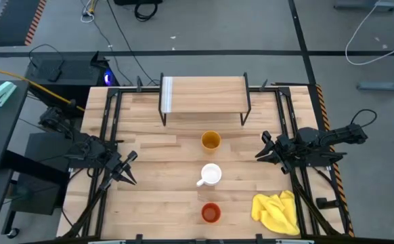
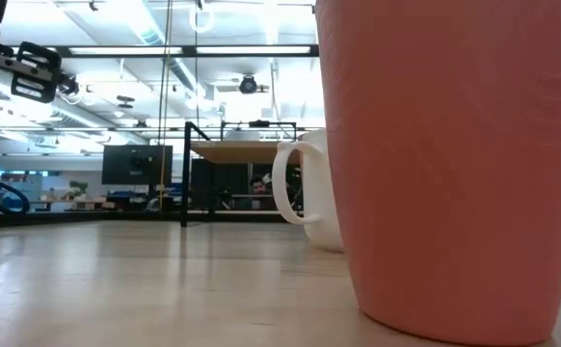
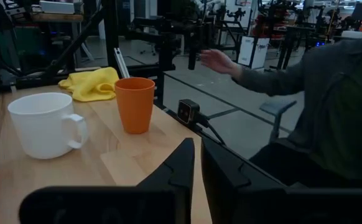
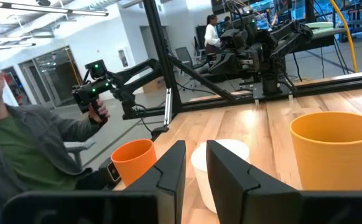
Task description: Stack small to large cups/mugs on shelf
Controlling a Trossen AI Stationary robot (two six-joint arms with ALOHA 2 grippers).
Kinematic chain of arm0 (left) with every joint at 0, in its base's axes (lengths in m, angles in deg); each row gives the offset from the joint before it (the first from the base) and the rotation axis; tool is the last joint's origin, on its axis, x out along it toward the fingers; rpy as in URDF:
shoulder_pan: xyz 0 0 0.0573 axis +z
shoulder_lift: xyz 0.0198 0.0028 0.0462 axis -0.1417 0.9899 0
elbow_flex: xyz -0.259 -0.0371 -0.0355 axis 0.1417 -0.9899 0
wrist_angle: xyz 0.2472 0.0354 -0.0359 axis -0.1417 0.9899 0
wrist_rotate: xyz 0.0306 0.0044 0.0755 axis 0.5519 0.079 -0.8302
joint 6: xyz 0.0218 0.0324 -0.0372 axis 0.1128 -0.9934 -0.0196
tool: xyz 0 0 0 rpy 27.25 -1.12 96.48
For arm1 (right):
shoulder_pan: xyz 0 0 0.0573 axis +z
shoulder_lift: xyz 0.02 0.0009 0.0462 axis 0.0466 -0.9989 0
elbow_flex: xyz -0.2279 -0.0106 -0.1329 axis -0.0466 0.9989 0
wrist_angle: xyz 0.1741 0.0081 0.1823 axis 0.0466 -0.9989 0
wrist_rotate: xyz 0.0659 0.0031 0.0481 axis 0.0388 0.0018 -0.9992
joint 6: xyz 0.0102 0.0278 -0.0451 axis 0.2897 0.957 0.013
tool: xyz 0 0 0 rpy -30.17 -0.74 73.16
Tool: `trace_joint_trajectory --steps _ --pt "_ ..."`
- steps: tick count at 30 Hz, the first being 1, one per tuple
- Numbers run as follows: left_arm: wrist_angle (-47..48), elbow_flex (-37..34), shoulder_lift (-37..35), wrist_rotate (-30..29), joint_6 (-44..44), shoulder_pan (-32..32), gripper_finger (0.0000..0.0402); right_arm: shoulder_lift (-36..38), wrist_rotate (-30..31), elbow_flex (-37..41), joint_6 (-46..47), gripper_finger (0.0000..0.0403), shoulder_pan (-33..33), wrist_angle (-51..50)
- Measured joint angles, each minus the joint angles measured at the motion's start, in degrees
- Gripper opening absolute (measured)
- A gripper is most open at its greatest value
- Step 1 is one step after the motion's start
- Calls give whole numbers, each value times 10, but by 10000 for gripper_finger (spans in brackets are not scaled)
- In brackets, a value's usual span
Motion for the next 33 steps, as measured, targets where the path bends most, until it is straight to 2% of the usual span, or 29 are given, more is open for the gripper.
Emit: trace_joint_trajectory --steps 5,9,14,20,26,29,33 --pt "-19 0 0 0 0 0 33 0 0 0 0 71 0 0" --pt "-76 0 0 -14 6 0 29 0 0 0 -24 71 0 20" --pt "-139 0 0 -20 -21 0 30 0 0 0 -37 71 0 114" --pt "-173 0 0 -29 -39 0 35 0 0 0 -35 71 0 214" --pt "-174 0 0 -108 -61 0 24 0 6 0 -39 71 0 228" --pt "-173 0 0 -173 -48 0 18 0 60 0 -23 71 0 232" --pt "-161 0 0 -274 -11 0 17 0 158 0 54 71 0 226"
